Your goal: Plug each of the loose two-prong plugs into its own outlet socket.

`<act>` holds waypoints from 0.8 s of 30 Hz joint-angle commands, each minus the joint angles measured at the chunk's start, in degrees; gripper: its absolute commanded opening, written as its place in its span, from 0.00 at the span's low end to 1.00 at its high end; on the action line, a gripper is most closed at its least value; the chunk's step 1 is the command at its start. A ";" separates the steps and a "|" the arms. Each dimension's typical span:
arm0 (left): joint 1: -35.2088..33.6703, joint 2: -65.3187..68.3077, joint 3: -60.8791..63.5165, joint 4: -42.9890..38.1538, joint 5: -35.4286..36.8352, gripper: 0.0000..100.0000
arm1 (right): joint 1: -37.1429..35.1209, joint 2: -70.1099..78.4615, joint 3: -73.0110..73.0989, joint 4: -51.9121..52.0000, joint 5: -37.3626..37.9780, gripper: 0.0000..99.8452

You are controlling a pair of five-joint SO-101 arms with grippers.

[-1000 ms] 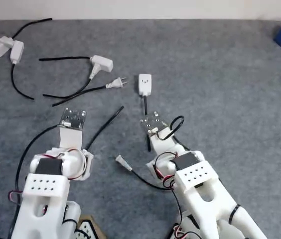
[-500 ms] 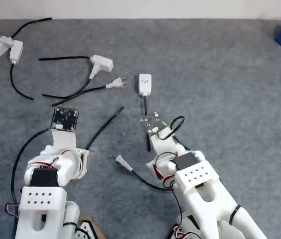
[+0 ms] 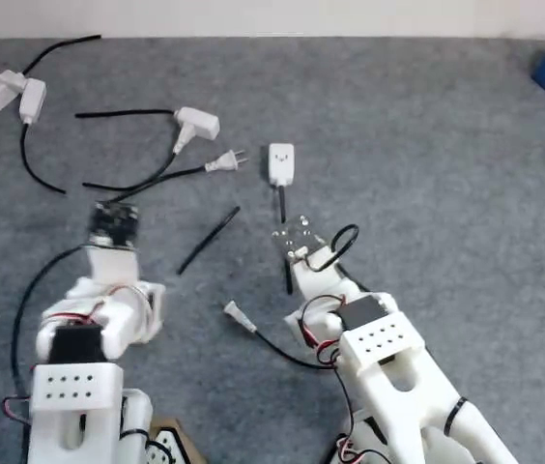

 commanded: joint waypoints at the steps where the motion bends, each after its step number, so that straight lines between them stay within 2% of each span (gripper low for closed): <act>1: -5.41 -5.05 -4.79 -0.44 -3.69 0.28 | 1.27 -1.71 -0.48 1.71 0.18 0.30; 4: -5.67 -6.99 -7.78 2.20 -6.51 0.28 | 1.27 -1.71 -0.66 2.51 1.49 0.30; 7: -5.67 -3.74 -13.05 11.25 -9.85 0.28 | 1.27 -1.71 -0.57 2.42 1.49 0.30; 15: -5.32 20.97 -38.29 29.98 -17.49 0.28 | 1.01 -1.71 -0.57 2.42 1.58 0.30; 20: -5.23 36.09 -47.69 34.64 -24.35 0.28 | 0.92 -1.71 -0.66 2.42 1.76 0.30; 24: -5.23 48.04 -50.77 35.08 -34.73 0.28 | 0.92 -1.71 -0.66 2.42 1.76 0.30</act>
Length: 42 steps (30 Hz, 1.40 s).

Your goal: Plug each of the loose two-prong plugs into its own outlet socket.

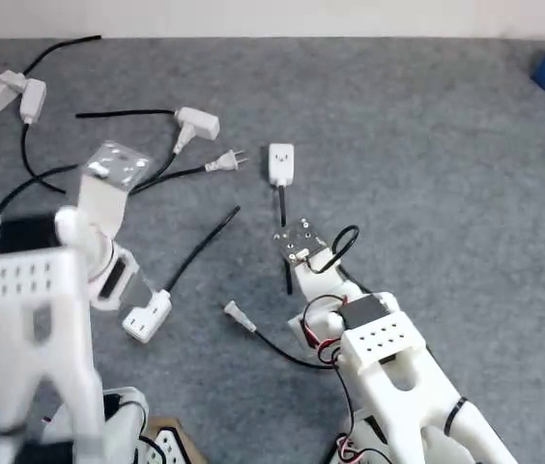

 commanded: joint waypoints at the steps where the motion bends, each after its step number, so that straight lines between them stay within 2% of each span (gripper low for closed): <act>1: 0.04 12.70 -5.05 0.97 -10.90 0.28 | 0.40 -1.71 -0.66 0.31 0.62 0.30; 4: 0.13 19.21 -6.20 0.70 -16.88 0.28 | 0.40 -1.71 -0.66 0.31 0.62 0.30; 7: 2.42 23.16 -6.46 0.44 -18.02 0.28 | 0.40 -1.71 -0.75 0.31 0.62 0.30; 10: 5.93 26.24 -5.58 -2.46 -17.41 0.28 | 0.40 -1.71 -0.75 0.31 0.62 0.30; 16: 10.42 34.15 -0.66 -15.47 -11.25 0.28 | 0.40 -1.71 -0.66 0.31 0.62 0.30; 24: 8.84 40.75 0.84 -21.71 -9.41 0.23 | 0.40 -1.71 -0.66 0.31 0.62 0.30; 31: 6.46 38.02 0.57 -21.45 -9.58 0.23 | 0.40 -1.71 -0.66 0.31 0.62 0.30; 36: 7.69 30.73 -0.40 -14.86 -9.49 0.23 | 0.40 -1.63 -0.66 0.31 0.62 0.30; 42: 6.46 21.32 -7.60 -4.40 -9.49 0.23 | -1.27 -1.36 -0.48 0.31 0.62 0.30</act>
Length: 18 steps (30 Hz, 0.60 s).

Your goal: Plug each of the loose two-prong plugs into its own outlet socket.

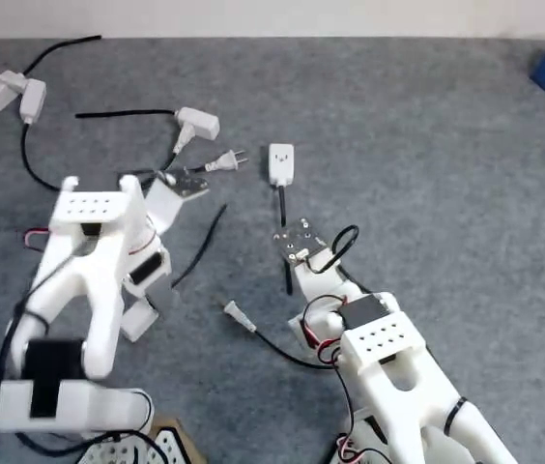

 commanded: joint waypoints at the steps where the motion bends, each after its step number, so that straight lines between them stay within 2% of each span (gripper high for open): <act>1: -1.71 -7.08 -5.93 5.80 0.26 0.23 | -1.98 -1.36 -0.40 0.31 0.62 0.30; 4: -4.97 -7.08 -5.41 5.10 -0.70 0.23 | -3.30 -1.45 -0.31 0.31 0.62 0.30; 12: -14.46 -0.84 -2.07 -2.99 -5.89 0.23 | -3.38 -1.63 -0.31 0.31 0.62 0.30; 18: -16.48 0.31 -1.71 -3.34 -8.18 0.23 | -3.38 -1.71 -0.31 0.31 0.62 0.30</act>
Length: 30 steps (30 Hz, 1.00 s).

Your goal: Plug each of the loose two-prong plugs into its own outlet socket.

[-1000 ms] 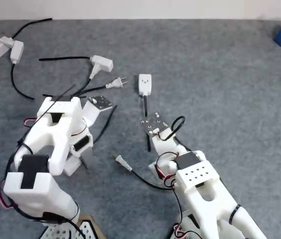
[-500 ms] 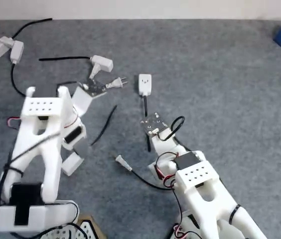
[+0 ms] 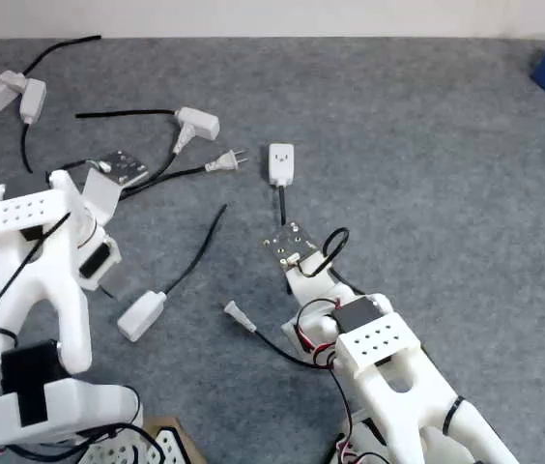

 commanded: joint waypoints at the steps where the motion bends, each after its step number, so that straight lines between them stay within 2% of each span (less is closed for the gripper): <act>1: -1.19 0.48 0.57 -0.62 -1.23 0.23 | -0.66 -1.71 -0.31 0.31 0.62 0.30; 6: -0.48 0.22 4.26 -0.70 -1.23 0.22 | -0.66 -1.71 -0.31 0.31 0.62 0.30; 11: 0.13 -0.13 9.36 -4.31 -1.05 0.22 | -0.66 -1.71 -0.31 0.31 0.62 0.30; 19: 1.36 -0.22 10.07 -3.78 -0.62 0.22 | -0.66 -1.71 -0.31 0.31 0.62 0.30; 30: 19.74 -0.22 10.86 -3.78 14.07 0.22 | -0.57 -1.71 -0.40 0.31 0.62 0.30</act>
